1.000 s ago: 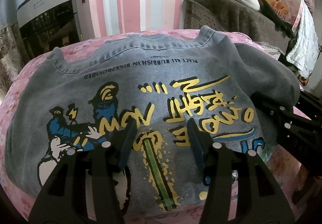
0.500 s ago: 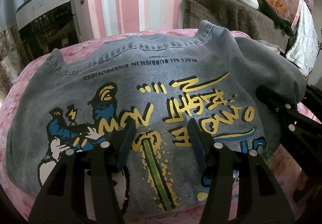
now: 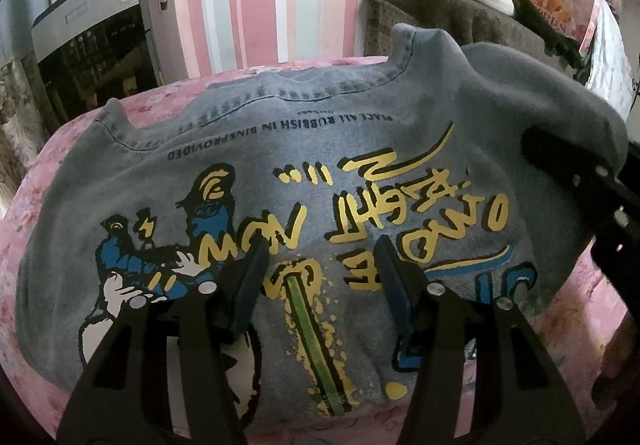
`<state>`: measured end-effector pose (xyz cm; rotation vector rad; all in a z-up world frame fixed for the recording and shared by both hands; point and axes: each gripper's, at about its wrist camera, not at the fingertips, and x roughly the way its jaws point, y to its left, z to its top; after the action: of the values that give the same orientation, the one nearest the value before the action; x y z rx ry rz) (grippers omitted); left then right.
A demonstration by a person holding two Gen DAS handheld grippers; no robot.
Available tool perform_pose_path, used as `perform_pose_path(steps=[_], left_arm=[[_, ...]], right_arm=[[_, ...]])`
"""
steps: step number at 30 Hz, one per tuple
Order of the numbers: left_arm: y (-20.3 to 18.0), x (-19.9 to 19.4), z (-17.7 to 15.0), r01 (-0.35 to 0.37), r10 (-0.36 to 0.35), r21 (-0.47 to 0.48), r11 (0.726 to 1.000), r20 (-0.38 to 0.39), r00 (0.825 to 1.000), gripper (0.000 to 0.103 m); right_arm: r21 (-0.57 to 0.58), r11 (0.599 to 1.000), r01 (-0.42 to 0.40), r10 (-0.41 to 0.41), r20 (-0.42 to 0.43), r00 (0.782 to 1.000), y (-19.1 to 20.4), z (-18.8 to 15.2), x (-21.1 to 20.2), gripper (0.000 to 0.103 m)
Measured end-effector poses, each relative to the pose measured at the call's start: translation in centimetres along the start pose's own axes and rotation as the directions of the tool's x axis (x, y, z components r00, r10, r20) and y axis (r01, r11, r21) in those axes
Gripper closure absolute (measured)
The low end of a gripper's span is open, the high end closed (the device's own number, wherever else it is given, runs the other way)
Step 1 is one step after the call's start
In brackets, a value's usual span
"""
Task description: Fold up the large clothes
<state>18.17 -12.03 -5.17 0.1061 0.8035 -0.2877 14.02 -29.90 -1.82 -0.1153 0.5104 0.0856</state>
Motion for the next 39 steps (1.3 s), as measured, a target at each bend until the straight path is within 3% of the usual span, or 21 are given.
perform_pose_path(steps=[6,9,11,16,21,29,31,35,37,39], left_arm=[[2.1,-0.6,0.7,0.036,-0.037,-0.027,0.999,-0.034,0.999,0.048],[5.2,-2.2,0.9,0.077,-0.079,-0.071,0.995,-0.033,0.996,0.044],[7.8,-3.6,1.1,0.046,-0.048,-0.074,0.996,-0.013,0.999,0.033],[15.0,-7.0,0.6,-0.04,0.044,-0.088,0.995,0.052,0.998,0.025],[20.3,-8.2,-0.5,-0.103,0.109,-0.106,0.989,0.051,0.993,0.025],[25.7,-10.7,-2.5,-0.117,0.13,-0.156,0.981,0.073,0.989,0.025],[26.6,-11.4,-2.9,-0.121,0.135,-0.16,0.98,0.083,0.987,0.024],[27.6,-11.5,-4.0,-0.14,0.153,-0.16,0.977,0.071,0.986,0.021],[28.0,-11.1,-4.4,-0.133,0.145,-0.174,0.976,0.058,0.988,0.021],[28.4,-10.8,-4.8,-0.119,0.13,-0.188,0.975,0.046,0.99,0.021]], right_arm=[[-0.023,1.0,-0.009,0.01,0.026,1.0,1.9,1.8,-0.5,0.08],[-0.06,0.998,-0.013,0.016,0.043,0.999,3.5,3.2,-0.9,0.081],[-0.079,0.997,-0.024,0.028,0.053,0.998,4.6,3.9,-1.1,0.081],[-0.124,0.991,-0.058,0.068,0.077,0.995,8.5,5.4,-1.4,0.081],[-0.205,0.972,-0.112,0.131,0.08,0.988,13.7,7.0,-1.0,0.082],[-0.324,0.93,-0.172,0.211,0.088,0.974,21.4,8.4,-1.6,0.083],[-0.382,0.908,-0.174,0.212,0.06,0.975,23.6,7.8,-1.3,0.083],[-0.484,0.852,-0.202,0.178,-0.097,0.979,27.1,3.5,1.7,0.083],[-0.467,0.854,-0.23,0.174,-0.161,0.971,27.3,1.3,3.3,0.082],[-0.446,0.86,-0.247,0.188,-0.174,0.967,27.1,0.7,3.5,0.082]])
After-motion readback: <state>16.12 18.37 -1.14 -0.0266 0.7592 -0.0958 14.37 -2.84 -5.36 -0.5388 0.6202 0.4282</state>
